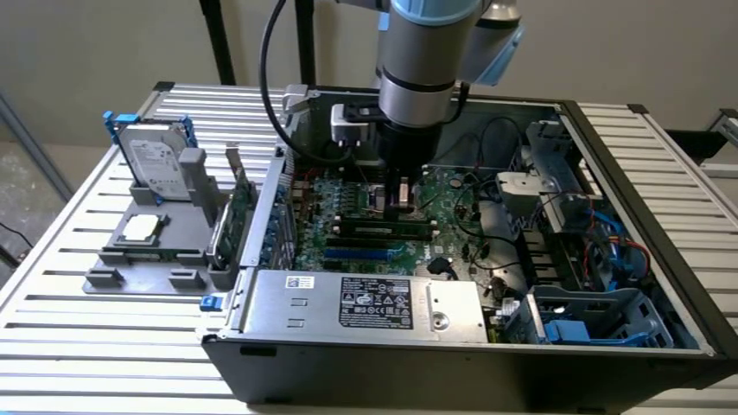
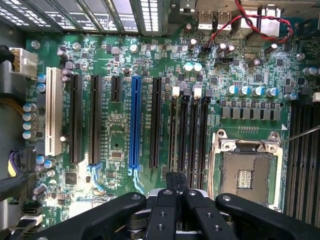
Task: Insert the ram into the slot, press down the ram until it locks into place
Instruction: 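Press down the ram until it locks into place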
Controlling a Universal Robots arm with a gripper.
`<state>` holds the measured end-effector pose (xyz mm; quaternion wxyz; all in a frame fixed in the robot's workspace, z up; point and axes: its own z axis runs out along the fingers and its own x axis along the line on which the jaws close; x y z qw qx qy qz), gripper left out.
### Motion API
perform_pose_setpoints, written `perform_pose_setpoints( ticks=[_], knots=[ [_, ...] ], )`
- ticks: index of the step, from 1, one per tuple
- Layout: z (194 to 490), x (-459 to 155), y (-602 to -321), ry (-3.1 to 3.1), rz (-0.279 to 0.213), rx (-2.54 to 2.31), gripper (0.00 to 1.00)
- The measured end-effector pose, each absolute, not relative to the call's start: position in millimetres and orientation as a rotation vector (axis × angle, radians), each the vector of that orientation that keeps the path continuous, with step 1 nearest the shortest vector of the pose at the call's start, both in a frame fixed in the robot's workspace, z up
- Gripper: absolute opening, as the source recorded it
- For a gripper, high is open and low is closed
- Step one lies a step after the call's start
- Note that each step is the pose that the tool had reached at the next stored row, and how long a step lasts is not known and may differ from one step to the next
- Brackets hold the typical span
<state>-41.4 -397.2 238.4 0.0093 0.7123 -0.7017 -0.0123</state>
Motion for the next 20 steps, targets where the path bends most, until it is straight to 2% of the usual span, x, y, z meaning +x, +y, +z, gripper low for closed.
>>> perform_pose_setpoints(
  ticks=[10, 20],
  knots=[
    [224.1, -42.4, -395.1, -2.189, -0.032, 2.223, 0.11],
    [257.0, -36.0, -394.9, -2.187, -0.041, 2.22, 0.11]
  ],
)
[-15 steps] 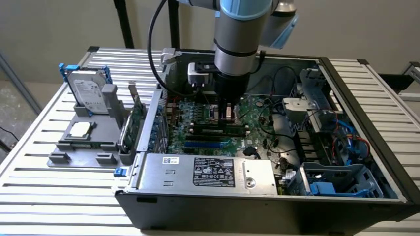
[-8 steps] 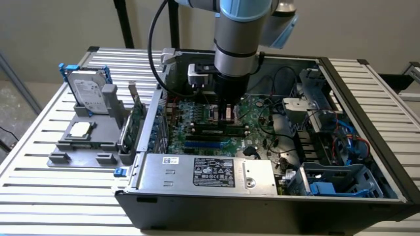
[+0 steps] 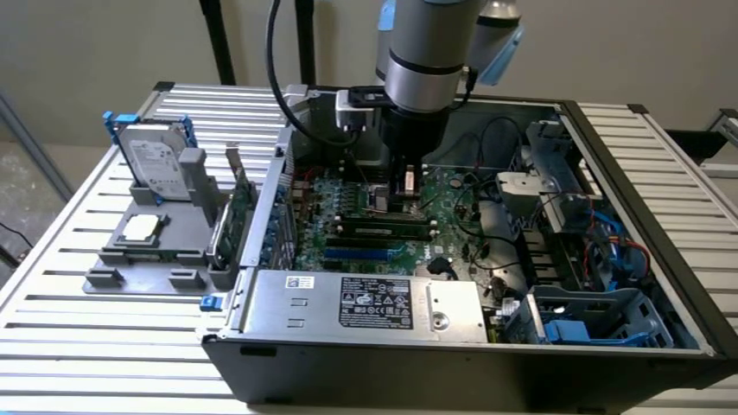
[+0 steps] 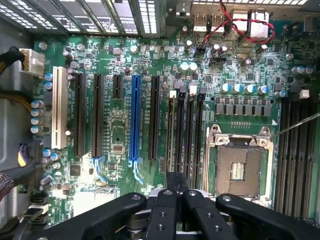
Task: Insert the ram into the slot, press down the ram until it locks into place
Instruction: 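Press down the ram until it locks into place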
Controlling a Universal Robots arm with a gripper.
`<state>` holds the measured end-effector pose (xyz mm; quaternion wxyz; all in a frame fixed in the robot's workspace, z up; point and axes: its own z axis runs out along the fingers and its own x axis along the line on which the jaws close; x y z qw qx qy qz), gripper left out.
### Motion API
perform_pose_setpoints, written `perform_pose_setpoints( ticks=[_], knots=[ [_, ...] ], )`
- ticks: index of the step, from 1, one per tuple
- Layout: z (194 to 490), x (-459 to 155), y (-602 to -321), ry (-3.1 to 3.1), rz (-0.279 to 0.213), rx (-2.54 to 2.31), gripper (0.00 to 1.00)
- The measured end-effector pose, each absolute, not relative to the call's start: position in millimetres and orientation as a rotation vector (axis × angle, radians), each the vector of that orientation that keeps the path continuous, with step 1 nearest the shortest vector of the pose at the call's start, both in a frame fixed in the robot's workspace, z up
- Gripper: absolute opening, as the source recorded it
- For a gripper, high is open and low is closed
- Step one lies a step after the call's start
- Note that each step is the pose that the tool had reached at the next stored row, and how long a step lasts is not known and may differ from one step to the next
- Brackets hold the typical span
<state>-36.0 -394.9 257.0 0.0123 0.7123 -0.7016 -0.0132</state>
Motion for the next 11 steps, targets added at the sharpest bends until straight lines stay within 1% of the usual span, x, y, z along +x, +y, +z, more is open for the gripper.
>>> perform_pose_setpoints(
  ticks=[11],
  knots=[
    [257.1, -36.0, -394.9, -2.187, -0.041, 2.22, 0.11]
  ],
)
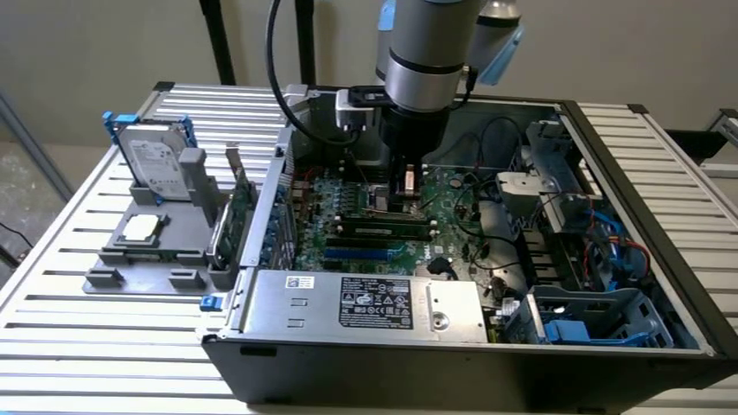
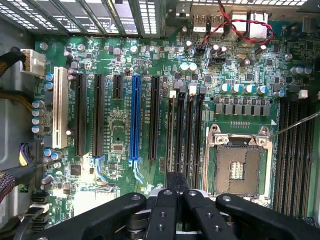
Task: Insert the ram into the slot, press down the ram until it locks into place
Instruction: 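Press down the ram until it locks into place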
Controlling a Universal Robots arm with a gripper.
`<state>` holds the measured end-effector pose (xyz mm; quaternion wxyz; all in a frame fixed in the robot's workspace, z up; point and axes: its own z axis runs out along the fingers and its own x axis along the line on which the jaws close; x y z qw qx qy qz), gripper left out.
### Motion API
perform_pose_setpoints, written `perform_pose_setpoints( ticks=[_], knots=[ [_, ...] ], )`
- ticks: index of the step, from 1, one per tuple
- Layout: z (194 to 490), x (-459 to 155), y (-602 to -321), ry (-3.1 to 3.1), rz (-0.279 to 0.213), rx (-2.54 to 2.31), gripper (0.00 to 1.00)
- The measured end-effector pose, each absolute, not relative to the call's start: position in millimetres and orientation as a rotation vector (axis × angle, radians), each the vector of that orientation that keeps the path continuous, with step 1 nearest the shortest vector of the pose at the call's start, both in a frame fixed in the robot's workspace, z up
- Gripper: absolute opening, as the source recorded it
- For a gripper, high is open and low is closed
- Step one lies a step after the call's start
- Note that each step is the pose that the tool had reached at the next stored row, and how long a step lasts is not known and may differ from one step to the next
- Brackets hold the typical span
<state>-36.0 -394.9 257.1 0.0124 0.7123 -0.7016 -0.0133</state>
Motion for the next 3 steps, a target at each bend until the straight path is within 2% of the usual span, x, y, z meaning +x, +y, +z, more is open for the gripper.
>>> perform_pose_setpoints(
  ticks=[3],
  knots=[
    [257.1, -36.0, -394.9, -2.187, -0.041, 2.22, 0.11]
  ],
)
